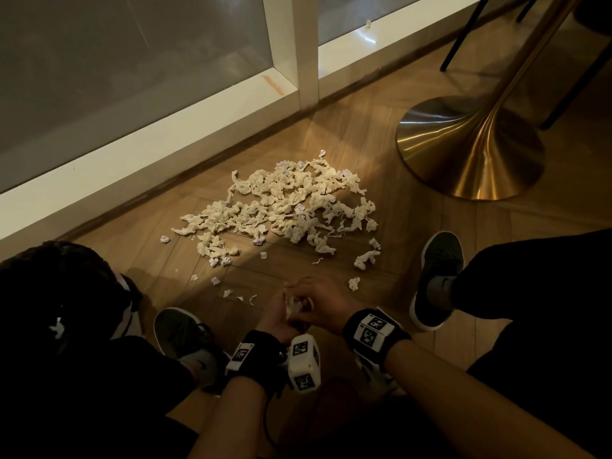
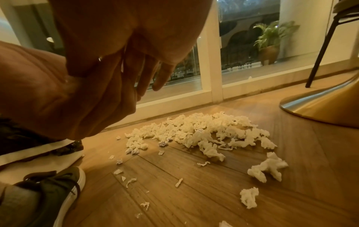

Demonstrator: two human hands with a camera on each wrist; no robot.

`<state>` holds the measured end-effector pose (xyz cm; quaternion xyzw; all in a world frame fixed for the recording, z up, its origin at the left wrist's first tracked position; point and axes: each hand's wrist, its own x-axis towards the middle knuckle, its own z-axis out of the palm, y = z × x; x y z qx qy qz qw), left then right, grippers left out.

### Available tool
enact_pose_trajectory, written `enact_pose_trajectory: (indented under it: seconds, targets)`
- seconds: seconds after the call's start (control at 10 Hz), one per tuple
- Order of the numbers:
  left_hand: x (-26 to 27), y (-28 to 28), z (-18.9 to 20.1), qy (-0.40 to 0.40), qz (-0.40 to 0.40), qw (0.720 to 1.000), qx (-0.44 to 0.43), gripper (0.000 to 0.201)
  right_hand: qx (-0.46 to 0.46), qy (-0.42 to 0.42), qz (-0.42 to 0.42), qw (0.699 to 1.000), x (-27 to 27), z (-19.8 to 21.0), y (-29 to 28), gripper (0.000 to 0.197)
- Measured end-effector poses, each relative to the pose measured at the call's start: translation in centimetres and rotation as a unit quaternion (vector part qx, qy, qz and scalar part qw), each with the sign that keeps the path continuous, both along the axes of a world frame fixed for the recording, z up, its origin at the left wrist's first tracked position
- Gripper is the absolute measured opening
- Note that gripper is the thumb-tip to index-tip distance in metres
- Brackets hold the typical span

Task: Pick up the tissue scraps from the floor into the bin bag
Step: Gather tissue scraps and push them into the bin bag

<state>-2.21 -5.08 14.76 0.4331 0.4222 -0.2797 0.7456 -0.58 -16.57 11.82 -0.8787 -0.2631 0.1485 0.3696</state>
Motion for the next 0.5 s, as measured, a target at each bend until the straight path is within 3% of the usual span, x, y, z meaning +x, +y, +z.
enact_pose_trajectory:
  seconds: [0.1,0.2,0.3,0.4,0.5]
  targets:
    - [0.2,0.3,-1.7,-0.009,0.024,0.999,-0.026,0.031,0.035,0.016,-0.046,0.998,-0.1,-0.4,0.0,0.042]
    - [0.4,0.1,-2.5,-0.054,0.036,0.995,-0.071,0.025,0.107,0.111,-0.126,0.980,-0.3,-0.4,-0.1,0.028]
    - [0.7,-0.3,-2.3,-0.081,0.064,0.993,-0.053,0.035,0.095,0.102,-0.151,0.979,-0.1,-0.9,-0.3,0.033]
    - [0.6,-0.8,-2.3,-0.109,0.063,0.991,-0.049,0.039,0.105,0.031,-0.142,0.984,-0.4,-0.6,0.3,0.026]
    - [0.5,-0.8,-2.1,-0.083,0.043,0.995,-0.025,0.040,0.121,0.025,-0.097,0.988,-0.7,0.0,1.0,0.022]
